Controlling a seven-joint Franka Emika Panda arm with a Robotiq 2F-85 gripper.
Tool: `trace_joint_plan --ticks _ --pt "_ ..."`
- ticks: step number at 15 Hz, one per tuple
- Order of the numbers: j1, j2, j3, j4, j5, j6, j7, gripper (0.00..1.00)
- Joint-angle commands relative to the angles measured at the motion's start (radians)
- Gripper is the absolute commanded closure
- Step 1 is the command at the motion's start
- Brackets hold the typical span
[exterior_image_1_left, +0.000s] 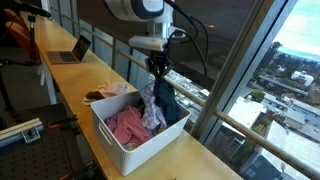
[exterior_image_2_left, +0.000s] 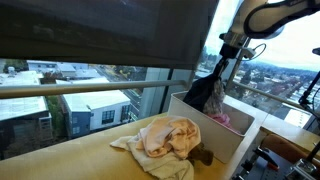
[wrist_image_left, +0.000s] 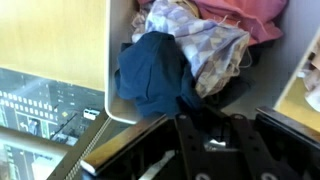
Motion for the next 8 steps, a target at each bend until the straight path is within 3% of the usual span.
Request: trace_joint_plan --ticks 1,8 --pt "0.048 -0.143 0.046 -0.009 0.022 -0.046 -0.027 0.96" --pt "0.188 -0.281 0.166 0.122 0.021 -0.202 -0.007 0.96"
